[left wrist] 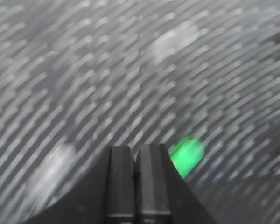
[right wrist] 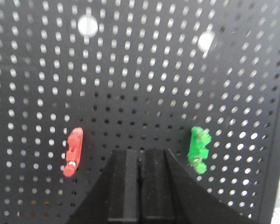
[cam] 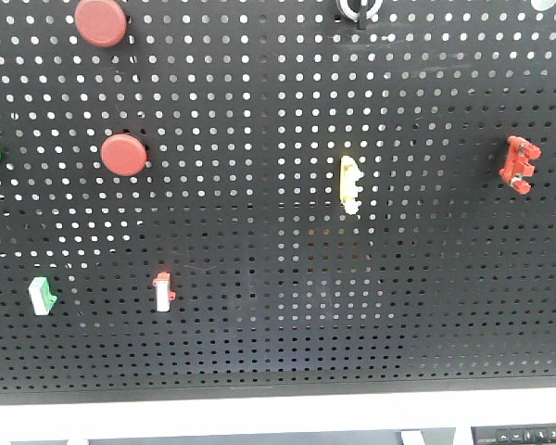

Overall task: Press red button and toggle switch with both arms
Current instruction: 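Raise both grippers up toward the pegboard controls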

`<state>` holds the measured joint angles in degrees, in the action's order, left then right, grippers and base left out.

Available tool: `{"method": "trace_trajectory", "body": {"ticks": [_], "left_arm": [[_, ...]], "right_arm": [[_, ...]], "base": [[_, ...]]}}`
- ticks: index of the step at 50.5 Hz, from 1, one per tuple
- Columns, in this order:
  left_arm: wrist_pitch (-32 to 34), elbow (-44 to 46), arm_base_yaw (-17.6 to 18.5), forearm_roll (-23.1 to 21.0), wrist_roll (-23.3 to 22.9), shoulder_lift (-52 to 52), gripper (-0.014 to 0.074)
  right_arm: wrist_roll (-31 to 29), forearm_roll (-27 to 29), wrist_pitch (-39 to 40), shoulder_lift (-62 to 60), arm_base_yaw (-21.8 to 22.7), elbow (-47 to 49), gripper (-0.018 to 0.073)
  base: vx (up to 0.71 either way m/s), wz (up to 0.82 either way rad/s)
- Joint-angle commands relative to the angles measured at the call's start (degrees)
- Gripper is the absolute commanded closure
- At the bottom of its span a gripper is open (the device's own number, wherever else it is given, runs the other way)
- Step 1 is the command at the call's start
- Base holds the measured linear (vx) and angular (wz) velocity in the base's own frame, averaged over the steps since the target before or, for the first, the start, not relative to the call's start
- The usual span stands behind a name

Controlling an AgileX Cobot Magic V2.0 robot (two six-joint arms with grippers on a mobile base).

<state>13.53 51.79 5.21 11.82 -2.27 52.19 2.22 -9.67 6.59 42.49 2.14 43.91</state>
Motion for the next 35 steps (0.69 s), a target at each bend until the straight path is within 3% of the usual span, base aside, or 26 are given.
{"method": "trace_trajectory", "body": {"ticks": [1, 8, 15, 22, 35], "left_arm": [[7.20, 6.99, 5.70, 8.88, -3.79, 2.72, 0.0594], [5.49, 14.27, 12.56, 15.79, -10.13, 7.86, 0.0594], [0.87, 20.85, 16.07, 16.88, -10.70, 12.42, 0.0594], [-1.51, 25.61, 17.78, 16.88, -10.70, 16.16, 0.0594], [-5.68, 30.13, 17.79, 16.82, -10.75, 21.78, 0.0594]], "right_arm": [[-0.05, -0.22, 6.36, 0.41, 0.18, 2.15, 0.0570], [-0.05, -0.22, 7.73, 0.41, 0.18, 2.15, 0.0570], [-0.05, -0.22, 8.88, 0.41, 0.18, 2.15, 0.0570], [-0.05, -0.22, 9.97, 0.41, 0.18, 2.15, 0.0570], [-0.05, -0.22, 11.09, 0.41, 0.18, 2.15, 0.0570]], "base": [[0.00, 0.00], [0.00, 0.00], [0.00, 0.00], [0.00, 0.00], [0.00, 0.00]]}}
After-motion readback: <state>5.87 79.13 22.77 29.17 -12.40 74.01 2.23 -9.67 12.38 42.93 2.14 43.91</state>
